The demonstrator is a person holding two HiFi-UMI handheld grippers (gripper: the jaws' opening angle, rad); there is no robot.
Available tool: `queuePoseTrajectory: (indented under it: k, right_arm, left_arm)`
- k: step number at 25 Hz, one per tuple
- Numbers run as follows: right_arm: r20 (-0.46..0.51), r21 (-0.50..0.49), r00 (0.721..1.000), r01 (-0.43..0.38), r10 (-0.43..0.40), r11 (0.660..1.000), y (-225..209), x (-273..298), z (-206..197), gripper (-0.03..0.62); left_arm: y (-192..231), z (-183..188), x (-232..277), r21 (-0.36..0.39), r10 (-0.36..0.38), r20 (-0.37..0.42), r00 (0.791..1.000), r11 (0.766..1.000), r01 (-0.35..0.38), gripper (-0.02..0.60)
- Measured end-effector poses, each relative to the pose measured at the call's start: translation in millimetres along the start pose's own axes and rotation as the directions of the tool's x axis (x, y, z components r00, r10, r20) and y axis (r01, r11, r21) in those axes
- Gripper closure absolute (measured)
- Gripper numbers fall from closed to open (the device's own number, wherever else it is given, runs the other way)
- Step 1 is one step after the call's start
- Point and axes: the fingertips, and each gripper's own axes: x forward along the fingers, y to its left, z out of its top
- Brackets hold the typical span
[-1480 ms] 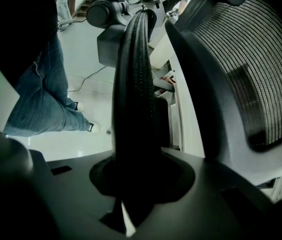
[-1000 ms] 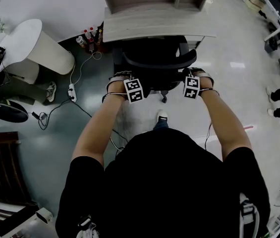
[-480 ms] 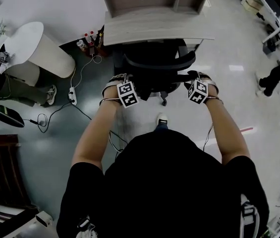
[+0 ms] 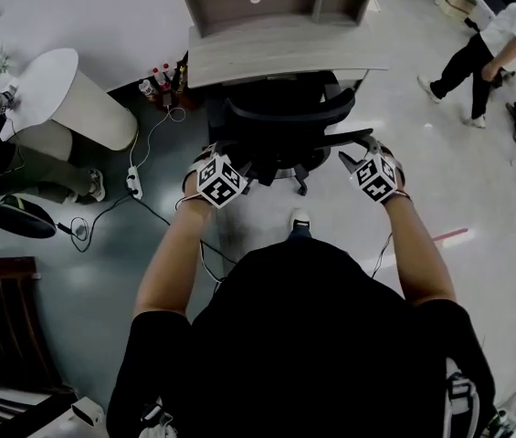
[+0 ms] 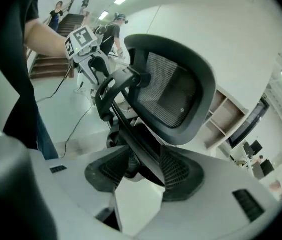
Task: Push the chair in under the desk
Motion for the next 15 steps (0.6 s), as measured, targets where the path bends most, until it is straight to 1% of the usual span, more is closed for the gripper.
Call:
queuePoseTrajectory:
  k: [3, 5, 9, 15]
  right_arm:
    - [0.056, 0.084, 0.998, 0.003, -0.008, 0.996, 3, -12, 11, 0.430]
    - [0.093, 0.137, 0.996, -0.002, -0.011, 0.991, 6, -18, 17, 0.439]
    - [0.148, 0.217, 0.988, 0.002, -0.035, 0.976, 9, -29, 29, 0.465]
    - [0.196, 0.308, 0.978, 0.014, -0.078, 0.951, 11, -44, 42, 0.506]
  left_arm:
    - [-4, 8, -11, -0.098, -0.014, 0.084, 0.996, 0.995, 0.022, 0.377]
    - [-7, 11, -16, -0.150, -0.014, 0.129, 0.992, 0.988, 0.034, 0.377]
    - [-9, 20, -33, -0.223, -0.003, 0.201, 0.980, 0.974, 0.049, 0.377]
    - [-13, 25, -52, -0.329, 0.015, 0.278, 0.961, 0.941, 0.080, 0.379]
